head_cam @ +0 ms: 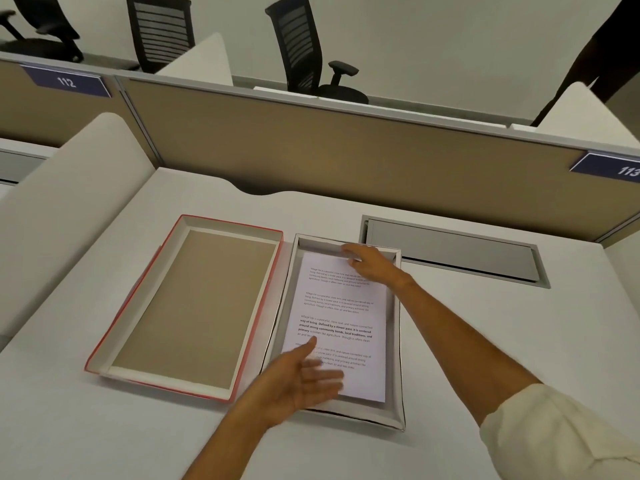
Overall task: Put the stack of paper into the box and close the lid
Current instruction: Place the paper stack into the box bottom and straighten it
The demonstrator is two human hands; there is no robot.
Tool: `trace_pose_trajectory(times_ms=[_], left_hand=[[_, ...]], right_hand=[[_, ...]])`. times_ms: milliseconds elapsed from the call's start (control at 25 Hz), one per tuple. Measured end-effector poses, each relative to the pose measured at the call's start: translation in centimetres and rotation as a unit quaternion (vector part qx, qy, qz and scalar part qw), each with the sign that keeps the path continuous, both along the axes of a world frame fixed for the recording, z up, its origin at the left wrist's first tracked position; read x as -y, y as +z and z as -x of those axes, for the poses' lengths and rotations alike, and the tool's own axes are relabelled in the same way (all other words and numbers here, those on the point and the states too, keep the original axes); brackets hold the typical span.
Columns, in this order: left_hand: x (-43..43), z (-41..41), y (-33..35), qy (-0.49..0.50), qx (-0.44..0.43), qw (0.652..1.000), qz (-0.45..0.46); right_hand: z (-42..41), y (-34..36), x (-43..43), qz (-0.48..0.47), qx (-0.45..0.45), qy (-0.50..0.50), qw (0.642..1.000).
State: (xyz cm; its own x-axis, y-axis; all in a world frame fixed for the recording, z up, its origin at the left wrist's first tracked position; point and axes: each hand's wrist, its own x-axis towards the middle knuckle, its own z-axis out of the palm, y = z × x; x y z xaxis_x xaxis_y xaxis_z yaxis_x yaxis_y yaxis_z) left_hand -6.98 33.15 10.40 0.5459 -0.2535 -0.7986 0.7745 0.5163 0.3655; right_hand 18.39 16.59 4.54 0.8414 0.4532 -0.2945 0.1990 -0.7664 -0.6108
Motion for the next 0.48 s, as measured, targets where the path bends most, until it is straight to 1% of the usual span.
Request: trace_pose_trajectory(times_ms=[40, 80, 120, 160, 200, 280, 360, 480], left_hand=[[-1.1, -0.2, 0.4, 0.018, 0.073, 0.994, -0.085], [-2.5, -0.7, 0.6, 0.05, 0.146, 0.973, -0.169], [-4.3, -1.3, 0.7, 0.079, 0.208, 0.941, -0.255], [-6.4, -2.0, 0.7, 0.096, 0.254, 0.901, -0.339], [-8.6, -2.6, 0.4, 0.101, 0.279, 0.862, -0.411], [-13.3, -3.4, -0.7, 0.095, 0.289, 0.801, -0.516], [-17.5, -3.7, -1.8, 0.087, 0.276, 0.753, -0.59], [-22.6, -3.1, -3.2, 0.064, 0.226, 0.68, -0.695]], right_hand=[[0.8, 0.5, -0.7, -0.035, 0.004, -0.017, 0.999], [1.8, 1.0, -1.6, -0.079, 0.001, -0.037, 0.996], [3.1, 1.4, -2.7, -0.124, -0.014, -0.057, 0.991], [4.6, 1.7, -4.0, -0.164, -0.038, -0.076, 0.983], [6.4, 1.8, -5.3, -0.201, -0.071, -0.092, 0.973], [10.0, 2.0, -8.1, -0.272, -0.149, -0.124, 0.942], [13.2, 2.1, -10.6, -0.329, -0.215, -0.15, 0.907], [16.8, 1.8, -13.6, -0.355, -0.26, -0.163, 0.883]])
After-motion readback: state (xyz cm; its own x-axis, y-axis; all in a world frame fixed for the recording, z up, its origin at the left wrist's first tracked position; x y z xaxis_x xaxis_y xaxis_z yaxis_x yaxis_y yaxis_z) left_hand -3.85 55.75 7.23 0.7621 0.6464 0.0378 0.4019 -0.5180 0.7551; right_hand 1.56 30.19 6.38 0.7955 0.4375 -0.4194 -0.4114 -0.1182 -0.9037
